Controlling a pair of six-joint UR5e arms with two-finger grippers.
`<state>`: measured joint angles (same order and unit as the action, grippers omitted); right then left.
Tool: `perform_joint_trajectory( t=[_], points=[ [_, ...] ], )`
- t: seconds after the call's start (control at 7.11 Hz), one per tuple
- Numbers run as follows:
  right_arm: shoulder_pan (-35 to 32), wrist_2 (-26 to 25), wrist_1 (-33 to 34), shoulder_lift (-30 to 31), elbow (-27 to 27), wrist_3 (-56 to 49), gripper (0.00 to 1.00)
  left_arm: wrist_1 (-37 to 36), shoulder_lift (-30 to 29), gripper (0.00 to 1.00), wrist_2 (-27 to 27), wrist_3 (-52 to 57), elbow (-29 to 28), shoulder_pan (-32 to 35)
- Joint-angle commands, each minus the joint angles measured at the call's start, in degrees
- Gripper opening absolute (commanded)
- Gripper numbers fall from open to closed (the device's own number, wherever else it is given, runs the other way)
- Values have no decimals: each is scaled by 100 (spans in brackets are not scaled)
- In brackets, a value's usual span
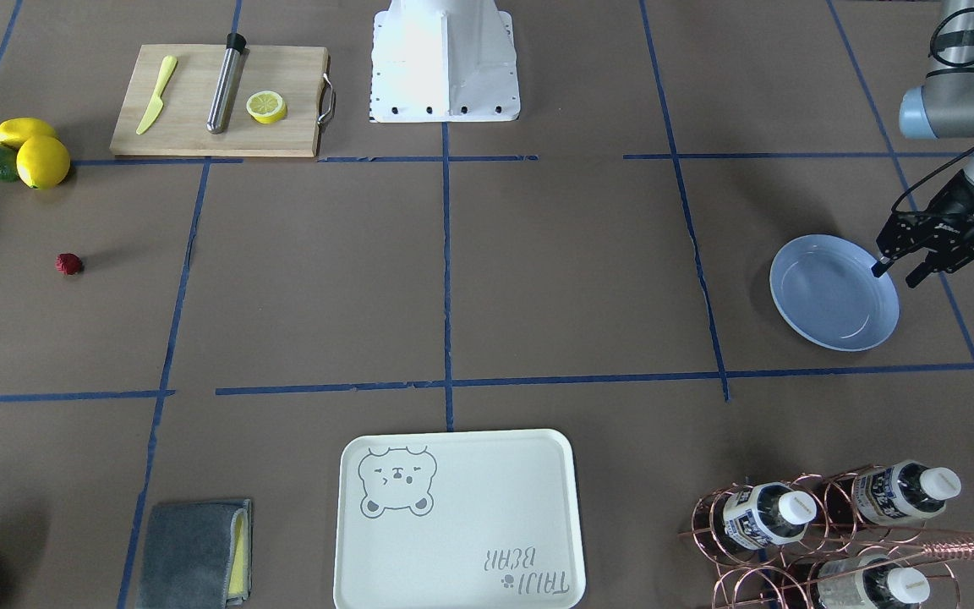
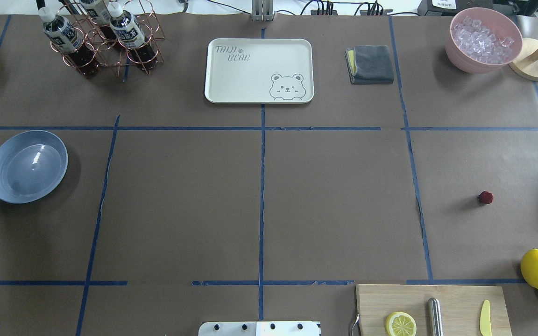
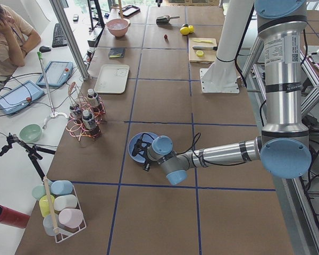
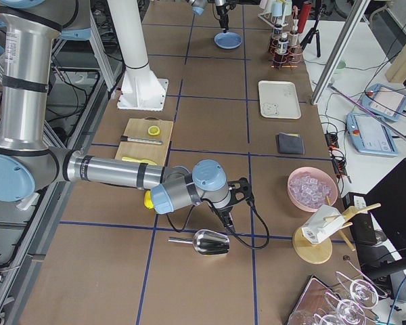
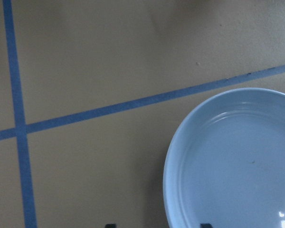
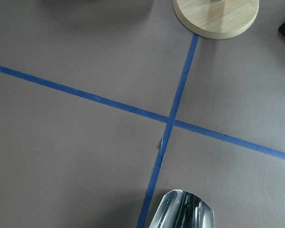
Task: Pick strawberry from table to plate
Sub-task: 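Reach the left gripper to the light blue plate rim and grasp it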
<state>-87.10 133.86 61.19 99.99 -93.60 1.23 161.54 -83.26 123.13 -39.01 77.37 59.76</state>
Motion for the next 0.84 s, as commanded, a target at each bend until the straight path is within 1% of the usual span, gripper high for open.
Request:
perform_joint_trajectory(
  t=[0.0, 0.14, 0.28, 0.42, 0.56, 0.7],
  points=[
    [0, 0, -10, 20, -9, 0, 100, 9, -33, 21, -26, -193, -82, -88],
    [-9, 0, -10, 29, -9, 0, 100, 26, -76, 0, -26, -821, -39, -96],
    [0, 9, -10, 29, -9, 0, 100, 35, -181, 0, -17, -923, 31, -96],
    [-9, 9, -10, 29, -9, 0, 100, -69, -200, 0, 44, -968, 415, -88],
    [-9, 9, -10, 29, -9, 0, 100, -523, -330, 0, 218, -1116, 828, -88],
    [-9, 9, -10, 29, -18, 0, 100, -1389, -558, 0, 403, -1466, 1493, -96]
  ],
)
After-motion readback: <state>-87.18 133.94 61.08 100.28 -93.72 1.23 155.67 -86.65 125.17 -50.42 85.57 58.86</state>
